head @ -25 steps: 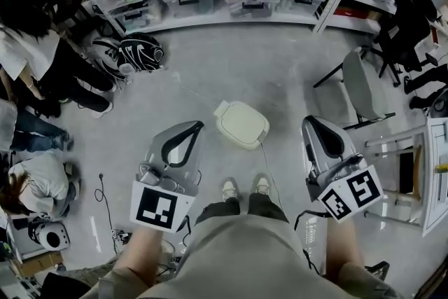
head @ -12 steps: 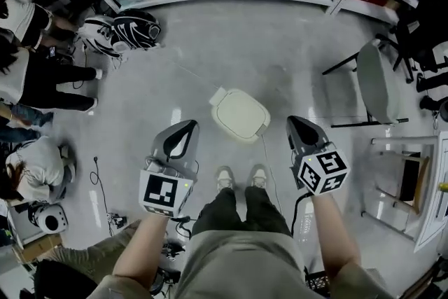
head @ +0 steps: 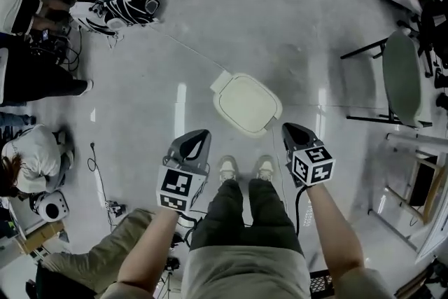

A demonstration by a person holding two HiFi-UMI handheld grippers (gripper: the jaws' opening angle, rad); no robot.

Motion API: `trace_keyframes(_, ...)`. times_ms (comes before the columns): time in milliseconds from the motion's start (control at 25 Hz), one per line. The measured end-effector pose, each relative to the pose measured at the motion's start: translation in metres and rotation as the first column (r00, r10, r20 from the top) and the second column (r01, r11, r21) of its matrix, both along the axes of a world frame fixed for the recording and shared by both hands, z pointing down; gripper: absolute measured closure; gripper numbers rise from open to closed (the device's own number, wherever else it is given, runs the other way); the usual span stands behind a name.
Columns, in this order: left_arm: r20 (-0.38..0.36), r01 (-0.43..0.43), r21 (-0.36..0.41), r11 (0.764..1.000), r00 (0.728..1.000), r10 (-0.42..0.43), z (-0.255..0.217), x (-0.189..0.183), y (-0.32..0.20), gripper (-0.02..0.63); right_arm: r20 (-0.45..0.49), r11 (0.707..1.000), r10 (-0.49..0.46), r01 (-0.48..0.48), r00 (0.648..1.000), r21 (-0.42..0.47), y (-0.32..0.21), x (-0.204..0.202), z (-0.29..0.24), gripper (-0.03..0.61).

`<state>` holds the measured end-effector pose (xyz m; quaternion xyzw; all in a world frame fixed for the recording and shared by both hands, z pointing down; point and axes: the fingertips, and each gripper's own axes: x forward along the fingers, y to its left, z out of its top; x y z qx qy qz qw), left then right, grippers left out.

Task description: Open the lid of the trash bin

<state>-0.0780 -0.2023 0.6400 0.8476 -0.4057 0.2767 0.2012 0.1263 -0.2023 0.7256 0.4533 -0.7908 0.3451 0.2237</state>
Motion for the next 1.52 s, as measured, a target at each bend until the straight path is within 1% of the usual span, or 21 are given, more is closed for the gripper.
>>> trace_keyframes(240,0.018,0.021,-0.062,0.998,1.0,-0.02,0.086,-0.008,0.006,0.612,-0.038,0.994,-0.018,0.014,0.999,-0.11,0.013,-0.004,0.109,0.575)
trace_keyframes(480,0.037,0.041,-0.111,0.993,0.999,-0.037,0.157,-0.018,0.013,0.612,-0.091,0.978,-0.037,0.017,0.995,-0.21,0.028,-0.003,0.207,0.575)
trace_keyframes(640,0.036,0.045,-0.145,0.988,0.999,-0.041,0.19,-0.024,0.021,0.612,-0.144,0.969,-0.062,0.025,0.988,-0.244,0.029,0.002,0.254,0.575)
trace_keyframes(760,0.042,0.045,-0.157,0.987,0.998,-0.039,0.203,-0.027,0.025,0.612,-0.149,0.969,-0.08,0.041,0.986,-0.244,0.029,0.006,0.269,0.574)
trace_keyframes(840,0.043,0.055,-0.163,0.985,0.998,-0.049,0.205,-0.031,0.027,0.612,-0.13,0.972,-0.08,0.049,0.988,-0.231,0.029,0.007,0.271,0.574)
trace_keyframes(920,0.041,0.068,-0.168,0.984,0.997,-0.062,0.204,-0.035,0.028,0.612,-0.118,0.966,-0.06,0.028,0.991,-0.257,0.029,0.007,0.273,0.574)
trace_keyframes(1040,0.038,0.094,-0.177,0.98,0.995,-0.088,0.197,-0.041,0.032,0.612,-0.124,0.931,0.003,-0.047,0.992,-0.361,0.03,0.007,0.272,0.575)
trace_keyframes(1080,0.036,0.101,-0.178,0.979,0.995,-0.096,0.192,-0.042,0.032,0.612,-0.127,0.926,0.016,-0.063,0.992,-0.372,0.027,0.007,0.267,0.575)
trace_keyframes(1200,0.025,0.11,-0.164,0.98,0.994,-0.107,0.167,-0.043,0.029,0.612,-0.099,0.94,0.055,-0.085,0.994,-0.331,0.01,0.0,0.231,0.575)
trace_keyframes(1280,0.016,0.109,-0.144,0.984,0.994,-0.108,0.143,-0.044,0.026,0.612,-0.071,0.953,0.056,-0.075,0.996,-0.295,0.003,-0.01,0.198,0.575)
trace_keyframes(1400,0.001,0.109,-0.11,0.988,0.994,-0.109,0.101,-0.046,0.02,0.612,-0.023,0.969,0.039,-0.044,0.999,-0.242,0.0,-0.025,0.138,0.575)
trace_keyframes(1520,-0.014,0.1,-0.057,0.993,0.995,-0.101,0.05,-0.045,0.01,0.611,0.027,0.984,0.051,-0.045,0.998,-0.174,-0.005,-0.032,0.069,0.575)
